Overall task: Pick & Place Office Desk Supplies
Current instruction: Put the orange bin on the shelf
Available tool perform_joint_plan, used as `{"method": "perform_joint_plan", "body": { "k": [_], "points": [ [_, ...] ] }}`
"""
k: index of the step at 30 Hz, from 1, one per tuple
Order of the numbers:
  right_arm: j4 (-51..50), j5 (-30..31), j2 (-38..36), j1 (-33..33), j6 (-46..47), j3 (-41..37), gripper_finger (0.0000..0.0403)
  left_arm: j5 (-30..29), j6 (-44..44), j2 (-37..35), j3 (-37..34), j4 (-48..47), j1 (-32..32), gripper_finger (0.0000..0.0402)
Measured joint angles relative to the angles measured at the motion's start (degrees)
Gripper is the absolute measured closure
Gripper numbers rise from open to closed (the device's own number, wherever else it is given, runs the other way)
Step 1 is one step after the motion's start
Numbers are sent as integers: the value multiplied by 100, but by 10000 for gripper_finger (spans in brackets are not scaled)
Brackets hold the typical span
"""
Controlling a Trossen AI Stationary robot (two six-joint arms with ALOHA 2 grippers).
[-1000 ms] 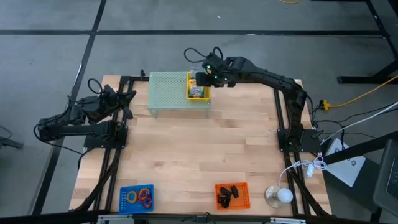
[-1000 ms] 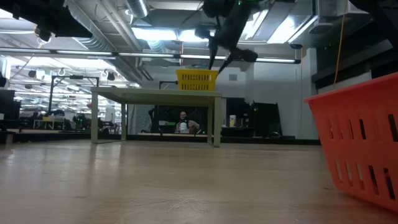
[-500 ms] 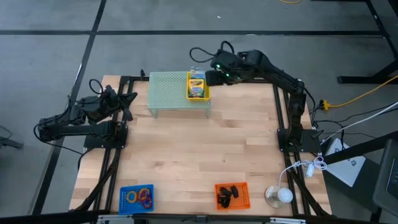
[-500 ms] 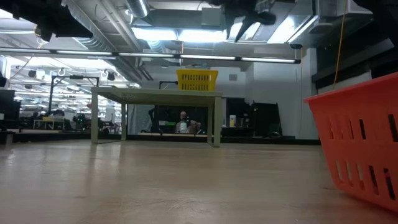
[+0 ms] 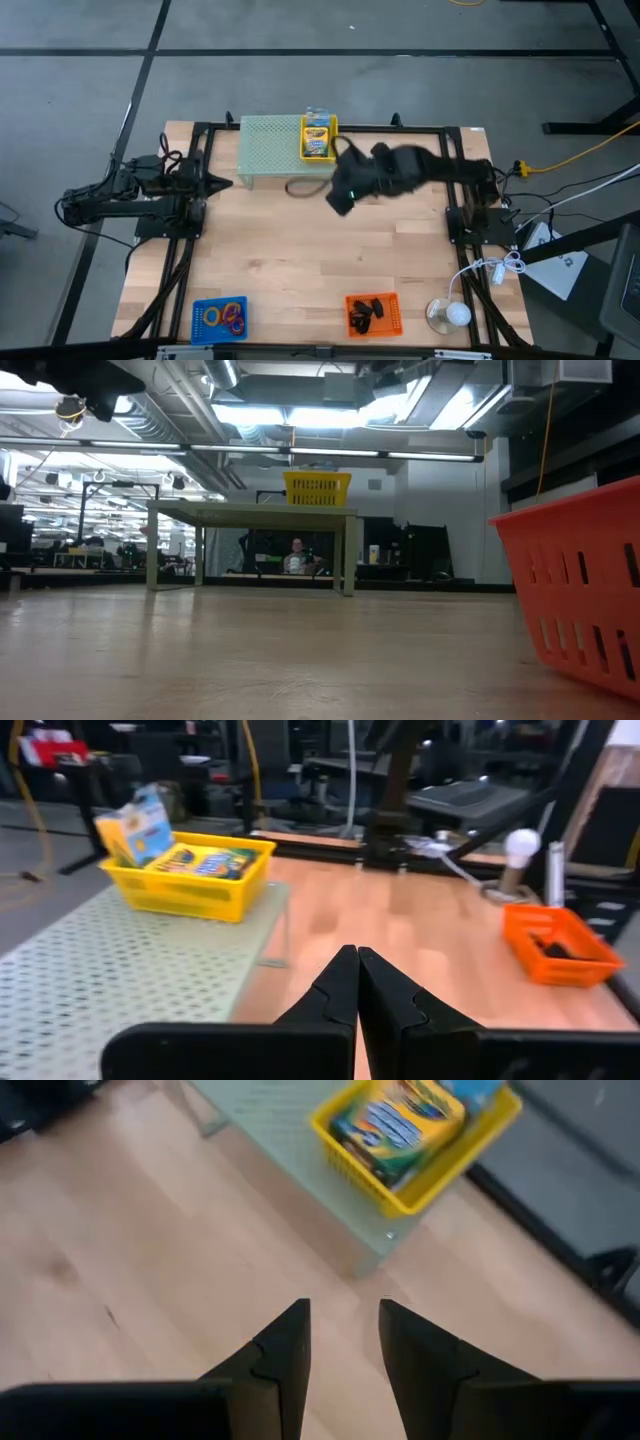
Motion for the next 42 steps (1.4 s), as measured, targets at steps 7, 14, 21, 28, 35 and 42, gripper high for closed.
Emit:
{"method": "perform_joint_plan", "body": {
  "k": [7, 14, 21, 28, 35, 42],
  "points": [
    [9, 1244, -17, 894, -109, -361, 282, 506, -259, 0, 0, 182, -2, 398],
    [2, 1421, -6, 1059, 260, -1827, 282, 1182, -724, 176, 0, 311, -10, 398],
    [-2, 1092, -24, 1161, 1498, -3063, 282, 1550, -1026, 1107, -463, 2352, -740, 398],
    [2, 1269, -33, 1631, 2645, -3250, 282, -221, -455, 2701, -525, 3955, -1605, 398],
    [9, 1306, -33, 2425, 3789, -3250, 282, -1503, -540, 3908, -210, 3507, -2722, 398],
    [30, 1228, -33, 3294, 5112, -3250, 282, -3010, -1157, 4585, 87, 3621, -4312, 398]
  ]
}}
